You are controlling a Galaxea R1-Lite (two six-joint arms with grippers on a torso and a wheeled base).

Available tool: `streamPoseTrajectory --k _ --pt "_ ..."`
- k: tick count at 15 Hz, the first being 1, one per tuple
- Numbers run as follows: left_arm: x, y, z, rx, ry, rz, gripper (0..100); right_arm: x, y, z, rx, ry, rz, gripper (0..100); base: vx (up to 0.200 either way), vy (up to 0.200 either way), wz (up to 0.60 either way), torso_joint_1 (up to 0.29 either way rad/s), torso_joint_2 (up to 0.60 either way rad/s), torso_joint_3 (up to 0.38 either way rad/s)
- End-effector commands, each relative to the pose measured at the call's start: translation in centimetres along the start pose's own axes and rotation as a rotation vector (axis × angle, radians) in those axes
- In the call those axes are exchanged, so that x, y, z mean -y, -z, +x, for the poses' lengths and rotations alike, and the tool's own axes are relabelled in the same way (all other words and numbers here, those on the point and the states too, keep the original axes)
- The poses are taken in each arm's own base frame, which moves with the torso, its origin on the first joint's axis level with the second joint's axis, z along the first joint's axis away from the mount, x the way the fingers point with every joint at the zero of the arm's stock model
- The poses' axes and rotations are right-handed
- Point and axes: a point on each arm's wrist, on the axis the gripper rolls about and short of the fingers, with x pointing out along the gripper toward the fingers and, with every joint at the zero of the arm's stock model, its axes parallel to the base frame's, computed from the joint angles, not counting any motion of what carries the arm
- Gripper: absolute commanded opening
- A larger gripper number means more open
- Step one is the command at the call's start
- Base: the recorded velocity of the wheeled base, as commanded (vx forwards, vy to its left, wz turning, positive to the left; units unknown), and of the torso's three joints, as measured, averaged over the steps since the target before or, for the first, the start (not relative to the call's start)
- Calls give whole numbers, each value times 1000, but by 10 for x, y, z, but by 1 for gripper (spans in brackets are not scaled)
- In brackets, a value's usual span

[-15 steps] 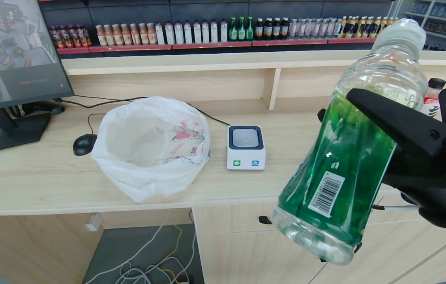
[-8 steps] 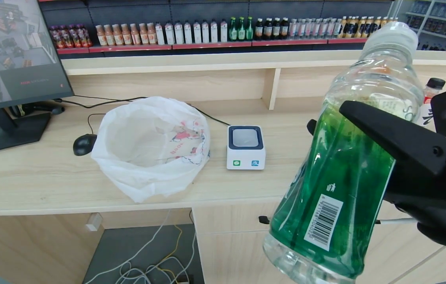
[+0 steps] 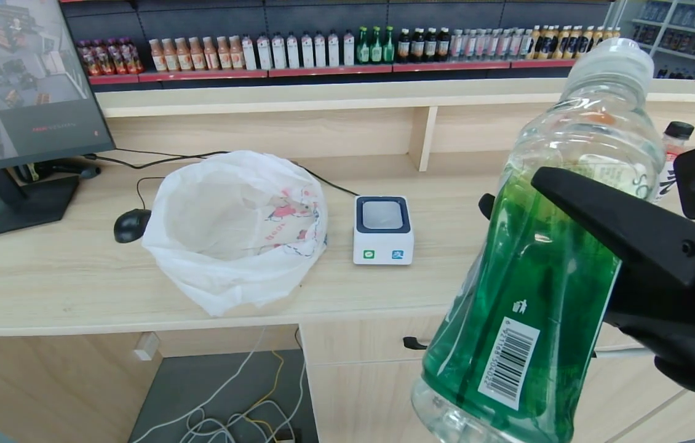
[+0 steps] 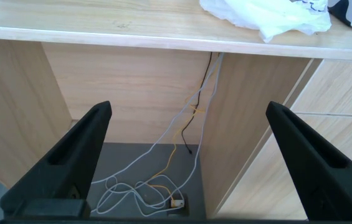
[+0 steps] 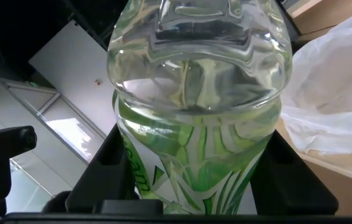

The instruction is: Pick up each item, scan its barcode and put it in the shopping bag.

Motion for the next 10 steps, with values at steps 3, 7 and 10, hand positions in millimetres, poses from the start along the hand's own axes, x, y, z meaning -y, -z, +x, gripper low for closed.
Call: streamPoseTrajectory --k 3,7,10 --pt "0 0 0 1 -1 -1 100 -3 -3 3 13 -16 -10 0 0 0 0 0 0 0" --pt "0 0 0 -1 -1 -1 100 7 3 4 -12 17 -191 0 0 0 0 0 0 0" --pt "0 0 0 -1 -1 -1 100 15 2 8 -12 38 -412 0 0 0 0 0 0 0"
